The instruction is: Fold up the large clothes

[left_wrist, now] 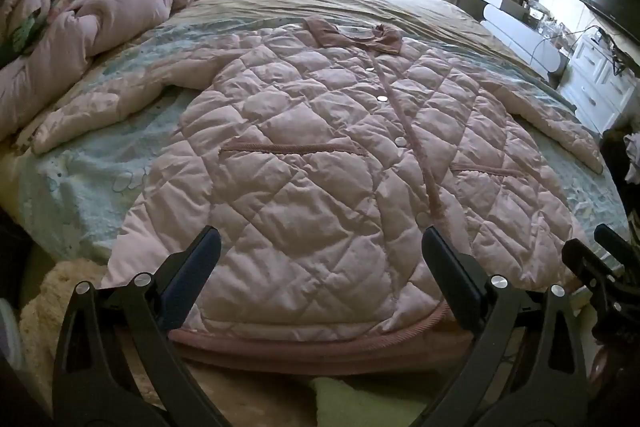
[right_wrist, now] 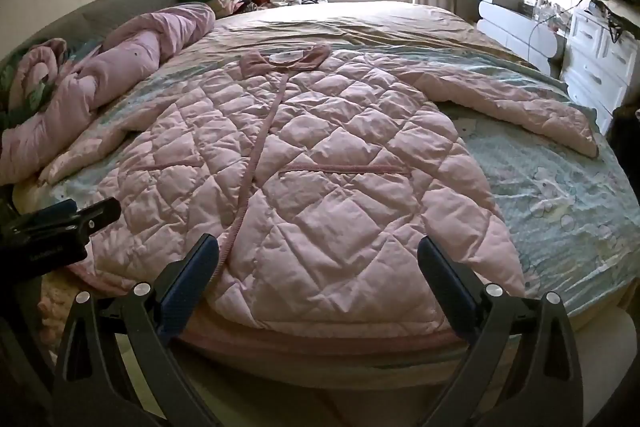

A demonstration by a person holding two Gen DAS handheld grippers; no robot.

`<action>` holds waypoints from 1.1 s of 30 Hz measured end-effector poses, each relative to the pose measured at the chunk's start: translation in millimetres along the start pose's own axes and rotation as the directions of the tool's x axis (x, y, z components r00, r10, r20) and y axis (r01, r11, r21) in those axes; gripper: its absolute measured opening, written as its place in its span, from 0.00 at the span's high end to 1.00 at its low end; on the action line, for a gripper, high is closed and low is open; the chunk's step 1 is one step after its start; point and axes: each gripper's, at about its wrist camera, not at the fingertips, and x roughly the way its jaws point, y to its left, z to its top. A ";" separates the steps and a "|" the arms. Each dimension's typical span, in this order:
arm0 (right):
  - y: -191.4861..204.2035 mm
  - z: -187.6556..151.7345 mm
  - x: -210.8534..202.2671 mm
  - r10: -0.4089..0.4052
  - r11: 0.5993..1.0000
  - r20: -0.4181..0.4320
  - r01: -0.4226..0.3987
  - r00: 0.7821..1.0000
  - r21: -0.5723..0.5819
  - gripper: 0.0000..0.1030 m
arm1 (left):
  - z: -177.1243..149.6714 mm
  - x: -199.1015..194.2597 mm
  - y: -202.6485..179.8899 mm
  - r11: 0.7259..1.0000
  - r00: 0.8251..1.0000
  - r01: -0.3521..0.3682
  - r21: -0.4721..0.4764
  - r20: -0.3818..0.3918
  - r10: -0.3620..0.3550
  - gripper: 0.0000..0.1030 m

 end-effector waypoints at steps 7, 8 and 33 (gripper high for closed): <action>0.8 0.3 0.5 0.001 1.000 0.000 -0.001 1.000 -0.003 0.04 | 0.4 0.6 -1.4 1.000 1.000 -0.001 0.001 0.002 0.001 0.09; 1.0 0.1 0.6 0.001 1.000 0.000 -0.001 1.000 -0.003 0.04 | -0.1 0.5 -1.3 1.000 1.000 -0.001 0.002 0.002 0.001 0.09; 3.1 2.2 -0.4 0.000 1.000 0.000 0.000 1.000 -0.002 0.04 | 2.0 0.1 -0.8 1.000 1.000 0.003 0.003 0.007 -0.003 0.09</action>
